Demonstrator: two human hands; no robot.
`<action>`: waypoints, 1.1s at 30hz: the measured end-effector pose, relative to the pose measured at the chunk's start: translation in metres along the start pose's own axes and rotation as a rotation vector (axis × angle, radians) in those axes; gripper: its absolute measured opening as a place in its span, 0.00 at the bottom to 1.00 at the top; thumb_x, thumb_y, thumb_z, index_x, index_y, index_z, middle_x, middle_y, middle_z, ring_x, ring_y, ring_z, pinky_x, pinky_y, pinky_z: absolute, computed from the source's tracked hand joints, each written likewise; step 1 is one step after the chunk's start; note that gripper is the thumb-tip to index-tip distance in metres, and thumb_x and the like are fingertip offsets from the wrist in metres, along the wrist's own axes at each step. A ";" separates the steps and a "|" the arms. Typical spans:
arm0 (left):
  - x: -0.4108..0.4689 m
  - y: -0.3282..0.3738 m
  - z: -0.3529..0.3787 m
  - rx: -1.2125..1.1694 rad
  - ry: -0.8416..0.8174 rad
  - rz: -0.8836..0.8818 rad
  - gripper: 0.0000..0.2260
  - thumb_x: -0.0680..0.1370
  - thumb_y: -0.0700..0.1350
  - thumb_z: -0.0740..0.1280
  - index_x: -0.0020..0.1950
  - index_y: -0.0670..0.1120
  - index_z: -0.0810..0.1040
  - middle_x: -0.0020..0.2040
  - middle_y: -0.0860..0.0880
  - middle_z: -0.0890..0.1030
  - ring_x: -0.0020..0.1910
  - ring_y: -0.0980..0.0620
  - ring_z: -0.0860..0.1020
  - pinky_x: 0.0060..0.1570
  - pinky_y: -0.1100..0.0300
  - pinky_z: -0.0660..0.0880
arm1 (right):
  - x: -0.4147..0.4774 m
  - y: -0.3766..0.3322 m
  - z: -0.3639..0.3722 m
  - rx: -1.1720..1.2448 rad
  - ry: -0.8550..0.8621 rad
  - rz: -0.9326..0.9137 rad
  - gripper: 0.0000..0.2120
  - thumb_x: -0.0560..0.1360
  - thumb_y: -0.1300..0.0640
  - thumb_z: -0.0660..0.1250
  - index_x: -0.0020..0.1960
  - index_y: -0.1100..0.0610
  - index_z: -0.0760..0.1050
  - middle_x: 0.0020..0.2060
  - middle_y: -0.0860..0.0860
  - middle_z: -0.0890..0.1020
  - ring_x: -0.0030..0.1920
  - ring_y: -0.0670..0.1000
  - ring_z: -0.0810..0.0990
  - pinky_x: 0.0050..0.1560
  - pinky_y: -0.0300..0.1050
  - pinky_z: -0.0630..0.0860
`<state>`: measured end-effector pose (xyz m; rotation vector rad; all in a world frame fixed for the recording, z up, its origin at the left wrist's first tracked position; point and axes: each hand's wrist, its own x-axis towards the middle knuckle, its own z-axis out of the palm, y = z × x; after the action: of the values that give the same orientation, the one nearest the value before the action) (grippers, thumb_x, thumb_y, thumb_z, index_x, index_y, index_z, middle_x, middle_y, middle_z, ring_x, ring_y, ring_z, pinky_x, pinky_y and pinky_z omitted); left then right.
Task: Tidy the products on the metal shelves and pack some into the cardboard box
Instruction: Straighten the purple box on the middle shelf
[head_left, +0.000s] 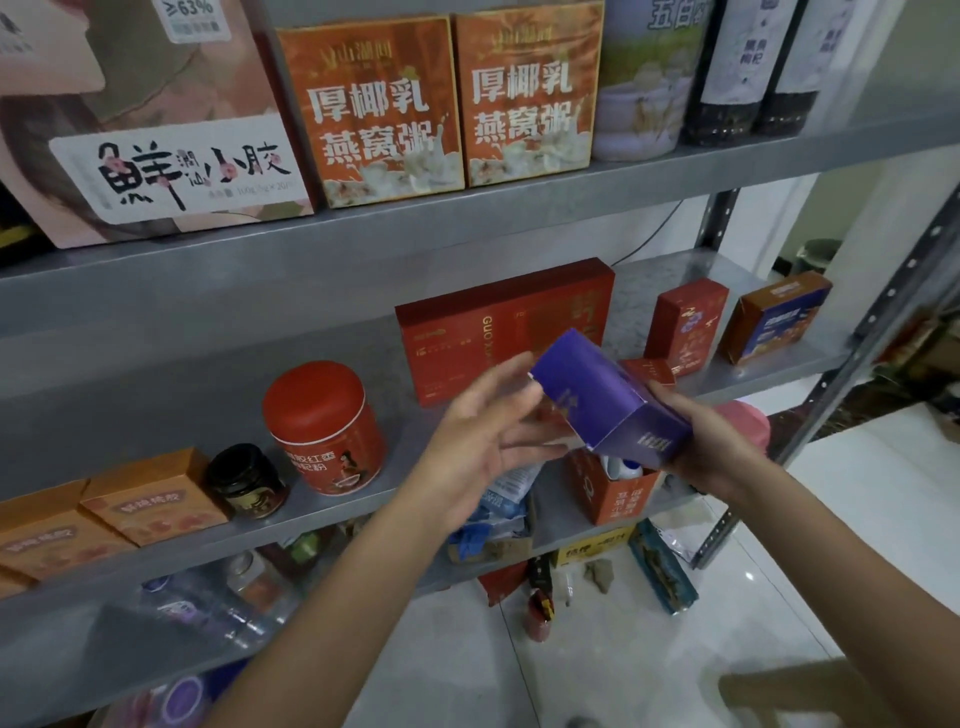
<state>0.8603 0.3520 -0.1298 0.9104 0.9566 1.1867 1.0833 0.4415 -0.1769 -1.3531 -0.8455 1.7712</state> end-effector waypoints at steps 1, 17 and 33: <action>-0.002 0.000 0.006 0.036 -0.012 0.021 0.23 0.75 0.45 0.68 0.70 0.49 0.71 0.60 0.42 0.81 0.49 0.46 0.84 0.43 0.56 0.81 | -0.004 0.004 -0.004 0.033 0.015 0.005 0.22 0.69 0.45 0.68 0.58 0.57 0.74 0.42 0.54 0.85 0.40 0.52 0.84 0.35 0.45 0.79; 0.020 -0.088 0.013 -0.168 0.270 -0.312 0.21 0.80 0.61 0.55 0.55 0.48 0.79 0.44 0.47 0.86 0.41 0.50 0.85 0.40 0.55 0.80 | -0.131 0.021 0.026 -0.134 0.255 -0.583 0.15 0.76 0.45 0.59 0.59 0.40 0.77 0.50 0.34 0.82 0.53 0.37 0.80 0.42 0.36 0.80; 0.037 -0.106 0.038 0.015 0.284 -0.010 0.28 0.73 0.65 0.56 0.62 0.47 0.76 0.48 0.46 0.85 0.44 0.49 0.85 0.40 0.55 0.81 | -0.139 0.001 -0.027 -0.291 0.146 -0.521 0.22 0.62 0.51 0.73 0.55 0.46 0.74 0.49 0.42 0.83 0.52 0.44 0.81 0.38 0.38 0.80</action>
<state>0.9348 0.3701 -0.2204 0.7595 1.1971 1.3240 1.1335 0.3237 -0.1166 -1.2717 -1.2735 1.1675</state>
